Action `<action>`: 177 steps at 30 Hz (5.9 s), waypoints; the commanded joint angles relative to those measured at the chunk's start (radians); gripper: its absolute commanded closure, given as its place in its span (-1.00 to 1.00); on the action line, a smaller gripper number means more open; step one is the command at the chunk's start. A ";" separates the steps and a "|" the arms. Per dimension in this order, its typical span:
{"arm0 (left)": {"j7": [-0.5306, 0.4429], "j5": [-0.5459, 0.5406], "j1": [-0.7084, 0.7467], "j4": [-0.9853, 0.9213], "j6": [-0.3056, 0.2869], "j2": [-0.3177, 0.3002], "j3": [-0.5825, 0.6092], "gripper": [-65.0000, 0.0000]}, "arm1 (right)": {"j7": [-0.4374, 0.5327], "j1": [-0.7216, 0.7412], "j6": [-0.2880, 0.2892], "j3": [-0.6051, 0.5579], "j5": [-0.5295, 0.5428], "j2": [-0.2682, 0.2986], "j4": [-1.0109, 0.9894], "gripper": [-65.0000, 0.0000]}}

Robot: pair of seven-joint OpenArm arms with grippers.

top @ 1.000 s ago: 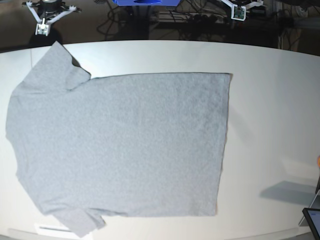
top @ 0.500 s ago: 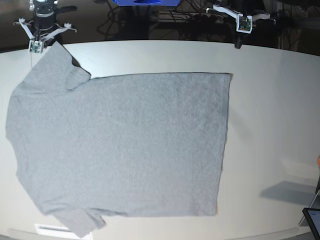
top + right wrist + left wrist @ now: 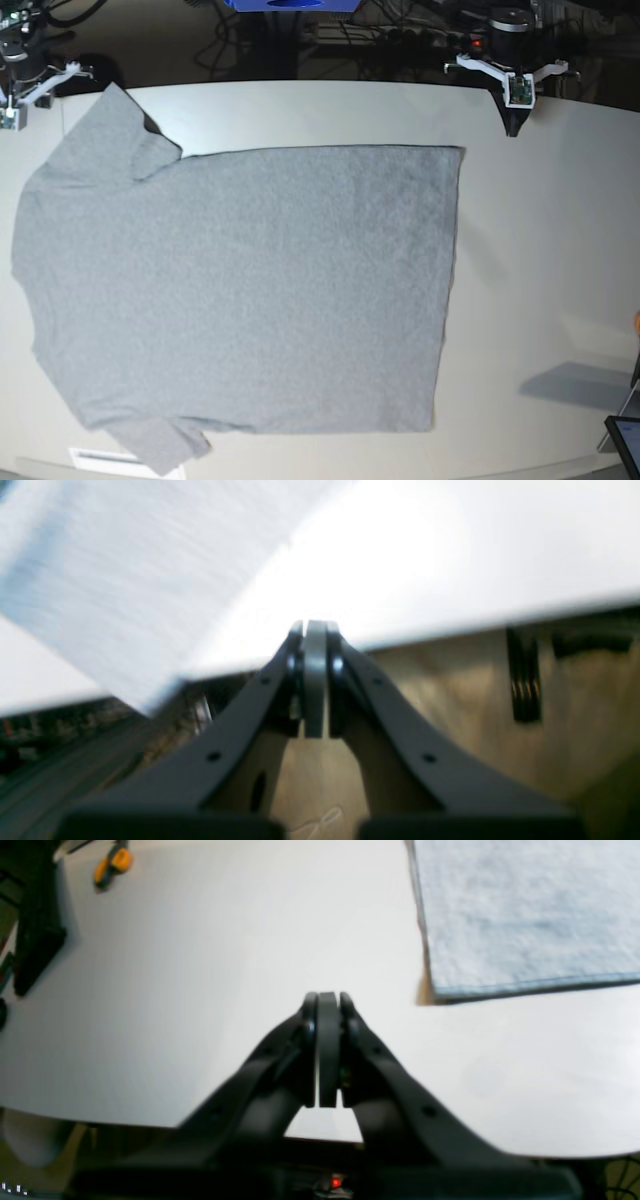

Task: Fold the T-shirt properly
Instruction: 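Move both grippers down toward the shoulder corners of the grey T-shirt, then grasp the shoulder corner of the shirt with the right gripper, then lower the left gripper and grasp the other shoulder corner, then lift both shoulder corners and pull them toward the robot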

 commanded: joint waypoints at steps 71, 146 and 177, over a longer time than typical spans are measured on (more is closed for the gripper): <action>-0.024 -0.001 -0.009 -0.001 0.010 -0.052 0.005 1.00 | -0.375 0.061 0.005 -0.038 0.547 0.029 -0.227 -0.38; 0.445 -0.901 -0.310 -0.302 -0.231 -0.121 0.019 0.05 | -0.335 0.050 0.005 -0.130 0.540 0.010 -0.230 1.00; 0.497 -0.901 -0.352 -0.303 -0.231 -0.090 0.034 1.00 | -0.335 0.050 0.005 -0.130 0.540 0.010 -0.230 1.00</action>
